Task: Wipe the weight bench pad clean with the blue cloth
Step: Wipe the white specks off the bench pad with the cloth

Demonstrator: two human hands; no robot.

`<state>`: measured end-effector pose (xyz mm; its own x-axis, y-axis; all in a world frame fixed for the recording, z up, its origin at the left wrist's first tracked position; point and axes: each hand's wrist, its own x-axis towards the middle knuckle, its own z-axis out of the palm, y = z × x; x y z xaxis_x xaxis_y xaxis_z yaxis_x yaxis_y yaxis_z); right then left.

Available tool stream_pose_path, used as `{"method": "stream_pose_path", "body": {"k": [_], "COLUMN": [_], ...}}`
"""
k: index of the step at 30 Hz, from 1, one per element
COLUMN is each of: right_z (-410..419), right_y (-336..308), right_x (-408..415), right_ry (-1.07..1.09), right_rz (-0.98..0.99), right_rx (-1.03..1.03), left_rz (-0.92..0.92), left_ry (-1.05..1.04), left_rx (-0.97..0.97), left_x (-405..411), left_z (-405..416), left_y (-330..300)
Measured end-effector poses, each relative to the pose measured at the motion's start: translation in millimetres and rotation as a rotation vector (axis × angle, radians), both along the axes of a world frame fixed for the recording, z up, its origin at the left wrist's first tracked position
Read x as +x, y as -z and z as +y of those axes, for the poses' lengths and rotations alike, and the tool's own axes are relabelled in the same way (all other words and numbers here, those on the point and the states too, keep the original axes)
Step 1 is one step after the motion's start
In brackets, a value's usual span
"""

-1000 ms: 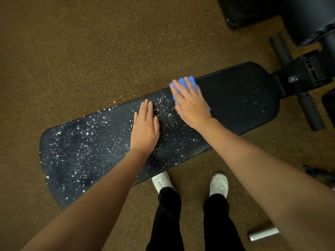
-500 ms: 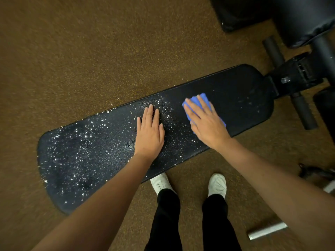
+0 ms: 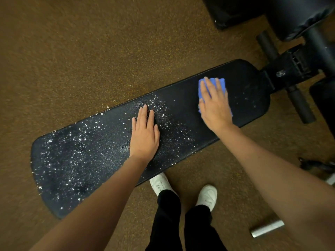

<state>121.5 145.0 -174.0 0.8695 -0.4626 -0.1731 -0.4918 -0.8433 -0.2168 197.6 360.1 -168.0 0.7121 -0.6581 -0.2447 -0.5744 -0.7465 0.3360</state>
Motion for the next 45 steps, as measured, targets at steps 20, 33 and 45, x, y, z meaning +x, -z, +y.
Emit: {"method": "stream_pose_path", "body": {"k": [20, 33, 45], "right_z": [39, 27, 59], "right_y": [-2, 4, 5], "right_x": [12, -54, -56], "right_ry": [-0.501, -0.541, -0.278], "right_rz": [-0.005, -0.011, -0.053], "right_rx": [0.069, -0.01, 0.003], "left_rz": [-0.025, -0.031, 0.0], "left_ry": [-0.087, -0.146, -0.157], "left_rx": [-0.004, 0.089, 0.083], "left_x": [-11, -25, -35], "left_z": [-7, 1, -4], "left_y": [0, -5, -3]}}
